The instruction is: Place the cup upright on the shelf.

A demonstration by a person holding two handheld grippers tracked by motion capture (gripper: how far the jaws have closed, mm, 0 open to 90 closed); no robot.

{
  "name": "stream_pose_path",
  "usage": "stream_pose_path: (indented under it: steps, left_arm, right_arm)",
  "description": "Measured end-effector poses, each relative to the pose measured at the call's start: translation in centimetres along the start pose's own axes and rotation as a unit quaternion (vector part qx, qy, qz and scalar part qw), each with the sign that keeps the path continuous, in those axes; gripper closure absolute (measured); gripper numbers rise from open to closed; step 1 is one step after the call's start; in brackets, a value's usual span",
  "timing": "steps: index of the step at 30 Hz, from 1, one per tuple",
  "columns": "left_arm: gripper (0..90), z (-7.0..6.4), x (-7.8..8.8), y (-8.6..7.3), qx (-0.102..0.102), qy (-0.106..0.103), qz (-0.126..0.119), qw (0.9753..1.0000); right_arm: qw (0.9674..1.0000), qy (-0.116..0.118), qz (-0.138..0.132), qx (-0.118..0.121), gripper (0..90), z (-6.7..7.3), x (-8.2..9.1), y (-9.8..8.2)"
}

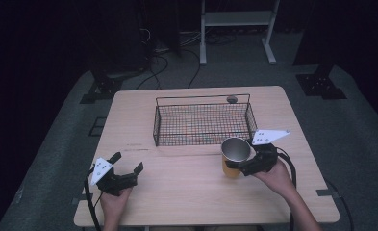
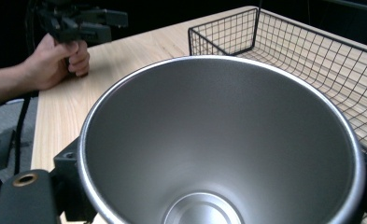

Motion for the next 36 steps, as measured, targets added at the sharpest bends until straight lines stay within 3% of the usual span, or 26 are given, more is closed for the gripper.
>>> stream_pose_path:
  steps: [22,36]
  left_arm:
    - [0.0,-0.1,0.0,0.0,0.002,-0.002,0.001,1.0000]
    - [0.0,0.0,0.0,0.0,0.003,-0.002,0.001,1.0000]
  right_arm:
    - [0.9999,0.014,-0.004,-0.003,12.6,-3.7,-0.4,4.3]
    - [0.9998,0.021,0.000,-0.006,12.6,-6.0,-1.6,6.3]
Point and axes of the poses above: each handheld gripper's, and its own axes: x roughly backward along the jaws, y roughly out of its top, z roughly to its left, the point moved 7 cm from there along -x, roughly forward along the jaws, and after that the axes turned 13 degrees about x, right-handed, at the moved point
